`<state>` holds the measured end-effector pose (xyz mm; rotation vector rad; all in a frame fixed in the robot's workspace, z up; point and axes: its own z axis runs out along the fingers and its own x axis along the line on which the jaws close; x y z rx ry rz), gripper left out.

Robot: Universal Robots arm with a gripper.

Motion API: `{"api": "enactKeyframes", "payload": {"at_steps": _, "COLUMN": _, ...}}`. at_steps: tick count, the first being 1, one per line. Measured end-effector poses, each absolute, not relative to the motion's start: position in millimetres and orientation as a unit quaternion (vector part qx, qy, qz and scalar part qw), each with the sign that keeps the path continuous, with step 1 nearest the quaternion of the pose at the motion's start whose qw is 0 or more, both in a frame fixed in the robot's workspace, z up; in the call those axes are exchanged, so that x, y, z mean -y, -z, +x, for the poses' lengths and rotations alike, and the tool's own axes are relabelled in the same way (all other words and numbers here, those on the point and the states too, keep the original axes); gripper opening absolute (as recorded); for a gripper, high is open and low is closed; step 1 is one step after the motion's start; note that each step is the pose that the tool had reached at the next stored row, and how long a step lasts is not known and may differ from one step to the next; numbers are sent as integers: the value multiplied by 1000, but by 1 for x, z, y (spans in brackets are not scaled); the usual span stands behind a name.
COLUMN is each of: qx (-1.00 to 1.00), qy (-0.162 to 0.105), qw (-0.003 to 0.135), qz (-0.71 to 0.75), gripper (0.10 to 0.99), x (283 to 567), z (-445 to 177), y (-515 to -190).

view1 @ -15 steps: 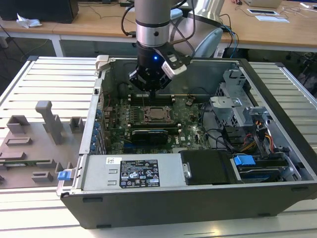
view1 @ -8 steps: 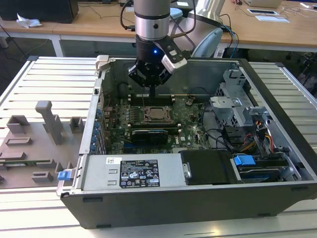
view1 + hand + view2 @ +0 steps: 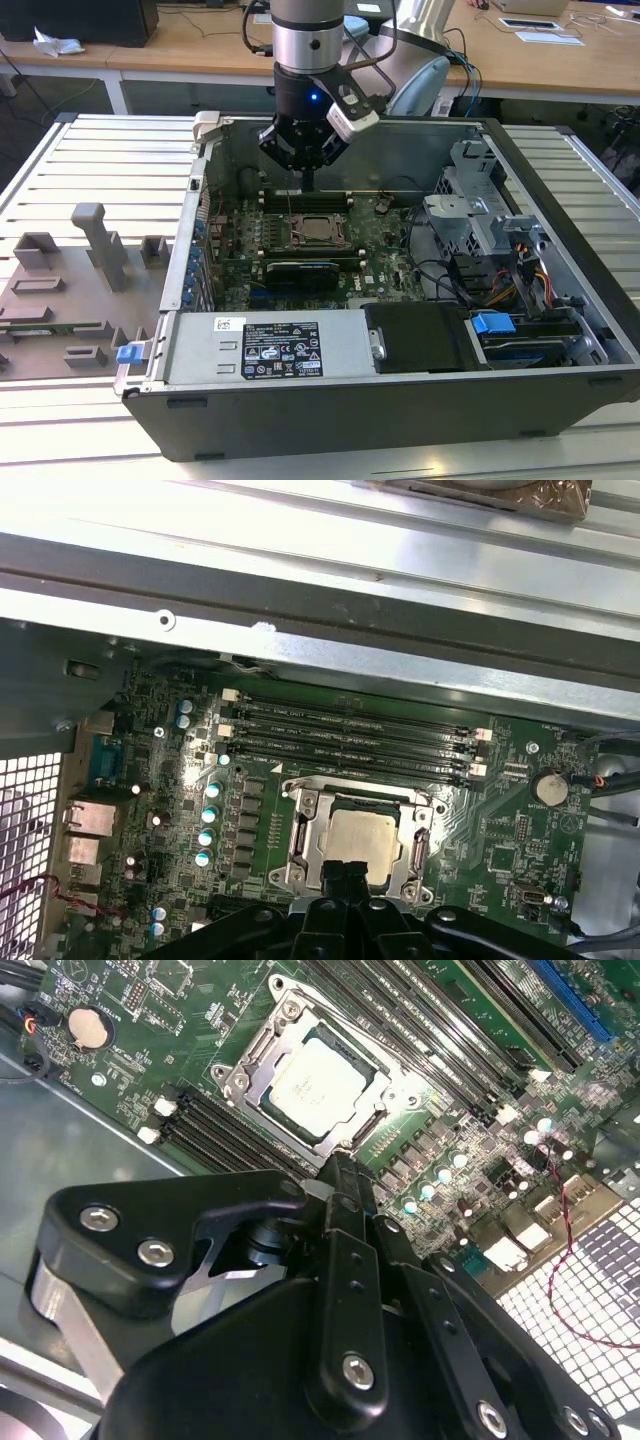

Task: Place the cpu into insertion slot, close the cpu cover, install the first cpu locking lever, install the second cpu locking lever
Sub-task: 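Install the first cpu locking lever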

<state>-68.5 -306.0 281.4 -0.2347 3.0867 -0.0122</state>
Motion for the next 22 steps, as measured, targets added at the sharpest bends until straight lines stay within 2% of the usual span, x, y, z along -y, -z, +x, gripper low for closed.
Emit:
{"api": "enactKeyframes", "payload": {"at_steps": 10, "qx": -1000, "qy": 5, "qw": 23, "qz": -19, "gripper": 106, "x": 306, "z": -69, "y": -281}}
{"api": "enactKeyframes", "payload": {"at_steps": 22, "qx": -1000, "qy": 5, "qw": 23, "qz": -17, "gripper": 106, "x": 305, "z": -79, "y": -281}}
